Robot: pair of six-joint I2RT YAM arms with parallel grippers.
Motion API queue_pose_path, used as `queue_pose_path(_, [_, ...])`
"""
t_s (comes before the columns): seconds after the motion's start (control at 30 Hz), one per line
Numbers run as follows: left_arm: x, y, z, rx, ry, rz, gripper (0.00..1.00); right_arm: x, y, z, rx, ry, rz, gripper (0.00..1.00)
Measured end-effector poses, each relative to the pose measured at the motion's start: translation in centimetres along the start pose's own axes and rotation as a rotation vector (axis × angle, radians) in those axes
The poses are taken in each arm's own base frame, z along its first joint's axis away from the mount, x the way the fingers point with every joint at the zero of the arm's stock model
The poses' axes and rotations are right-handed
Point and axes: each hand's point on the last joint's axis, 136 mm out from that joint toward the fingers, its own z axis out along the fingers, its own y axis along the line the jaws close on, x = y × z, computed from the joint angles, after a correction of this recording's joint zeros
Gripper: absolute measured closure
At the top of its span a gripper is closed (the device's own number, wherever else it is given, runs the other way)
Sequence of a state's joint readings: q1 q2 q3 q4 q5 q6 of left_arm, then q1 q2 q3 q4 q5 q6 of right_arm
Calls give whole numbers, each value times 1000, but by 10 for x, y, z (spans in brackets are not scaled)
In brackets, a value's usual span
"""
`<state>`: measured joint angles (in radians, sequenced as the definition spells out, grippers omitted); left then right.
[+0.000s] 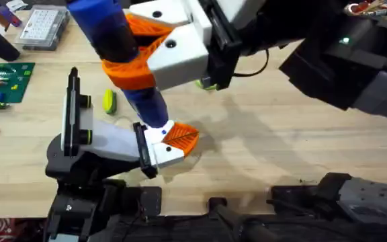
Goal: Pick up the gripper from the table and insert it into the empty holder that is missing its gripper. Then pick up a screw, insert it into the mounting hole, and use the screwdriver to tighten it. Finally, clean up the table by picking up the vegetable and placing it into the bucket.
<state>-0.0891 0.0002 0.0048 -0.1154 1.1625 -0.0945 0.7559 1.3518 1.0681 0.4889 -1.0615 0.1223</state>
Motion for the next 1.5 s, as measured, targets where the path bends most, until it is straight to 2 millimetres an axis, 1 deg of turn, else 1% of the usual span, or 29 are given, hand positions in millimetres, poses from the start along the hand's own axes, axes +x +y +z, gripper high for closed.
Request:
queue_pose_path(0.5, [0, 0, 0, 0, 0, 0, 989, 6, -3, 1, 4, 8, 13, 932])
queue_pose_path(0.77, [0, 0, 0, 0, 0, 0, 989, 18, -3, 0, 5, 17, 29, 932])
queue_pose_path(1.17, [0, 0, 0, 0, 0, 0, 989, 19, -4, 0, 9, 15, 18, 932])
queue_pose_path(1.5, [0, 0, 0, 0, 0, -1, 989, 25, -5, -1, 19, 15, 14, 932])
